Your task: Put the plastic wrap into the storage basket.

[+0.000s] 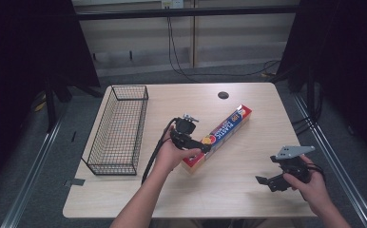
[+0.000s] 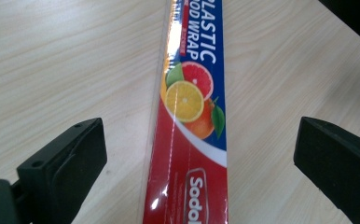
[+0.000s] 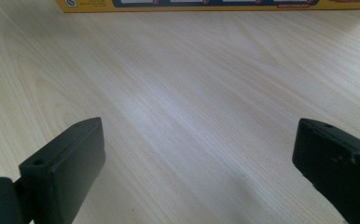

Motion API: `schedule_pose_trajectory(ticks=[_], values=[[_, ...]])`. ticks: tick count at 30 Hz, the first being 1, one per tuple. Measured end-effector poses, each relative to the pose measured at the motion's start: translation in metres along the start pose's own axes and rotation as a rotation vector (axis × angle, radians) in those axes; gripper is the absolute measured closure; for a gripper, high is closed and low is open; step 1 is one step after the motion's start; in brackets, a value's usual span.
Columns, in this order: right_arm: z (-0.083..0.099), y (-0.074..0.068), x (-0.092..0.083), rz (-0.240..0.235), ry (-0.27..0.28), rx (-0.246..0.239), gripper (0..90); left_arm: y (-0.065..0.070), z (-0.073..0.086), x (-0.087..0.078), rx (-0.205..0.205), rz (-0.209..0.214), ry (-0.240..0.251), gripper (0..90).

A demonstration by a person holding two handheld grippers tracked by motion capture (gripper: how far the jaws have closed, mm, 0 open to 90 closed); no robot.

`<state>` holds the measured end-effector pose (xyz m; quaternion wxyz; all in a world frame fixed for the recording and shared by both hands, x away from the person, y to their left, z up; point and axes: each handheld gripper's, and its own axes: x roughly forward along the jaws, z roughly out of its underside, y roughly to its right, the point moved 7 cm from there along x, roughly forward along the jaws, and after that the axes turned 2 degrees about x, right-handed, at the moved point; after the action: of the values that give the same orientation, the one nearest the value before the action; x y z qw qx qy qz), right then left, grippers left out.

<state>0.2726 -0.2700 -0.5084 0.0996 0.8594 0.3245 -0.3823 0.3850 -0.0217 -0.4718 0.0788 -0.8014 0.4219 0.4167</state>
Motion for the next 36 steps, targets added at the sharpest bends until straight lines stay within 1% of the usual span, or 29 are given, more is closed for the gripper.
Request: schedule_pose_trajectory(ticks=[2,3,5,6,7,9,11,14,17,20,21,24,26,27,30,31,33,36], values=[[0.0,0.0,0.0,0.0,-0.001,0.0,2.6,0.0,-0.002,0.0,0.004,-0.005,-0.002,3.5],[0.0,-0.001,0.001,-0.001,-0.001,-0.005,2.6,0.0,-0.006,0.001,0.0,-0.007,-0.002,4.4],[0.0,0.0,0.001,0.001,-0.005,-0.004,2.6,0.0,-0.008,0.002,-0.001,-0.003,-0.002,4.5],[0.0,0.0,0.001,-0.001,-0.001,-0.004,2.6,0.001,-0.011,0.003,-0.015,-0.002,0.003,4.5],[0.0,0.0,0.001,0.0,-0.002,-0.004,2.6,0.001,-0.012,0.004,-0.014,0.0,0.001,4.5],[0.0,0.0,0.001,0.0,0.0,-0.004,2.6,0.001,-0.012,0.005,-0.009,0.0,-0.009,4.4],[0.0,0.0,0.001,0.001,-0.003,-0.007,2.6,0.001,-0.013,0.008,-0.016,0.002,-0.014,4.4],[0.0,-0.001,0.001,-0.003,-0.003,-0.003,2.6,0.001,-0.014,0.01,-0.017,0.002,-0.017,4.5],[-0.001,-0.001,0.002,-0.007,0.0,-0.011,2.6,0.001,-0.016,0.012,-0.016,0.004,-0.018,4.5],[-0.001,-0.001,0.003,-0.014,0.005,-0.012,2.6,0.001,-0.018,0.013,-0.006,0.0,-0.028,4.5],[-0.001,-0.001,0.002,-0.01,-0.001,-0.014,2.6,0.001,-0.02,0.015,-0.013,0.008,-0.026,4.5],[-0.001,-0.002,0.003,-0.015,0.003,-0.009,2.6,0.0,-0.021,0.016,-0.013,0.0,-0.027,4.8],[-0.001,-0.001,0.003,-0.007,-0.002,-0.016,2.6,0.0,-0.023,0.018,-0.023,-0.004,-0.029,4.9],[-0.001,-0.001,0.003,-0.007,0.002,-0.016,2.6,-0.001,-0.023,0.018,-0.013,-0.004,-0.036,5.0],[-0.001,-0.001,0.003,-0.008,0.001,-0.014,2.6,-0.001,-0.024,0.021,-0.014,-0.001,-0.038,5.0],[-0.001,-0.001,0.003,-0.009,0.0,-0.014,2.6,-0.001,-0.025,0.022,-0.019,-0.006,-0.039,5.0],[-0.001,-0.001,0.003,-0.008,0.0,-0.016,2.6,0.0,-0.026,0.023,-0.024,-0.001,-0.041,5.1],[-0.001,-0.001,0.003,-0.008,0.001,-0.014,2.6,0.001,-0.027,0.026,-0.014,0.0,-0.047,5.3]])
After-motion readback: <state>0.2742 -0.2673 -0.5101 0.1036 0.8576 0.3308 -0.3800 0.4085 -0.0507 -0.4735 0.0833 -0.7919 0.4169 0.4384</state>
